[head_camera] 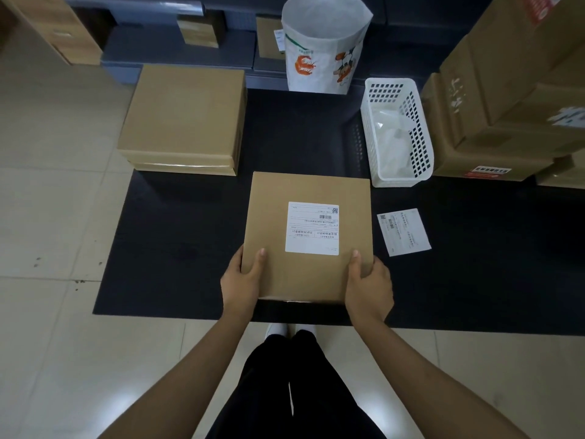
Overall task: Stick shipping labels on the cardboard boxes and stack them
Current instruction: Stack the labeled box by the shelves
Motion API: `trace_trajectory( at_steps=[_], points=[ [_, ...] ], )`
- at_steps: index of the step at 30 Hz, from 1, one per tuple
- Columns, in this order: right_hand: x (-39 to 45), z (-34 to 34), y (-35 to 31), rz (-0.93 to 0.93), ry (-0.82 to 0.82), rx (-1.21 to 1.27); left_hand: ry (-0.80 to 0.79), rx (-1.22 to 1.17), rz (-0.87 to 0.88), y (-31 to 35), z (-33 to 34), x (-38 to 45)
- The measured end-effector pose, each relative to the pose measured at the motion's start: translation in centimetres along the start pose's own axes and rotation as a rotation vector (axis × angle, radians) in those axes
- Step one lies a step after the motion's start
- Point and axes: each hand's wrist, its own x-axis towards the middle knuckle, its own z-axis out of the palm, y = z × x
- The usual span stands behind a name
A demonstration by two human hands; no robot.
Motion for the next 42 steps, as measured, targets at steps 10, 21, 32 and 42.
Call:
trace_trajectory(
  at_steps=[10,21,32,42],
  points=[
    [-1.5,-1.9,-0.7,-0.008,0.05,0.086,0.023,0.035,0.102,1.6,-0.8,-1.6],
    [-3.1,-10.9,5.8,0.179,0.316,0.177,-0.203,0.102,0.311,5.5,6.0,-7.7],
    [-11.0,-27.0,26.7,0.727,0.721,0.311,-0.851,0.371,0.482,3.9,25.8,-26.3],
    [-8.8,-33.5,34.4,0.877,0.779,0.302,-1.012,0.441,0.562,4.3,36.5,-33.6]
  ],
)
